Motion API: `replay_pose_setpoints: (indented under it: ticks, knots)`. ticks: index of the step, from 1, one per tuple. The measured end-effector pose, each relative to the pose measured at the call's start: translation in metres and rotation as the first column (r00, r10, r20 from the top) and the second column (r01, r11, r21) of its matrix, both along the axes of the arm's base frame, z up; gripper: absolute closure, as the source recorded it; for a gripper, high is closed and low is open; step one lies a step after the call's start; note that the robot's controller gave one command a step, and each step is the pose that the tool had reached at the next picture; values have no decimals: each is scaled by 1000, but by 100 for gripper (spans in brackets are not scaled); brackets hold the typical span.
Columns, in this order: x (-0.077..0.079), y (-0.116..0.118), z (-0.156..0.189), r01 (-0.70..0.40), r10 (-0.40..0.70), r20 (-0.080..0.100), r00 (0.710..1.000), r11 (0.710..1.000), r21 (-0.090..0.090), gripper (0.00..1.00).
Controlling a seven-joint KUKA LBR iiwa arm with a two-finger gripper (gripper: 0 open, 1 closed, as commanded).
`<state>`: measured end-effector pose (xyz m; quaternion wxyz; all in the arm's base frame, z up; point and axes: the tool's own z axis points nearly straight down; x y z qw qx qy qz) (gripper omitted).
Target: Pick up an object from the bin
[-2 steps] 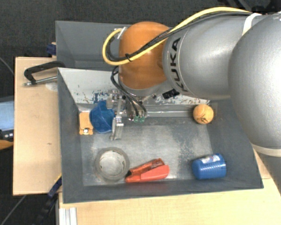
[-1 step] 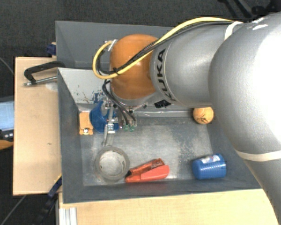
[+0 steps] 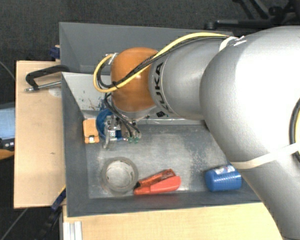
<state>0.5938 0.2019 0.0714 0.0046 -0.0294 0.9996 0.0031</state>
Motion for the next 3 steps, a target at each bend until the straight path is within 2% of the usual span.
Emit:
replay_pose_setpoints:
  ticks: [2, 3]
  knots:
    - [0, 0, 0, 0, 0, 0, 1000, 1000, 0, 100]
    - [1, 4, 58, 9, -9, -2, 1000, 1000, 0, 100]
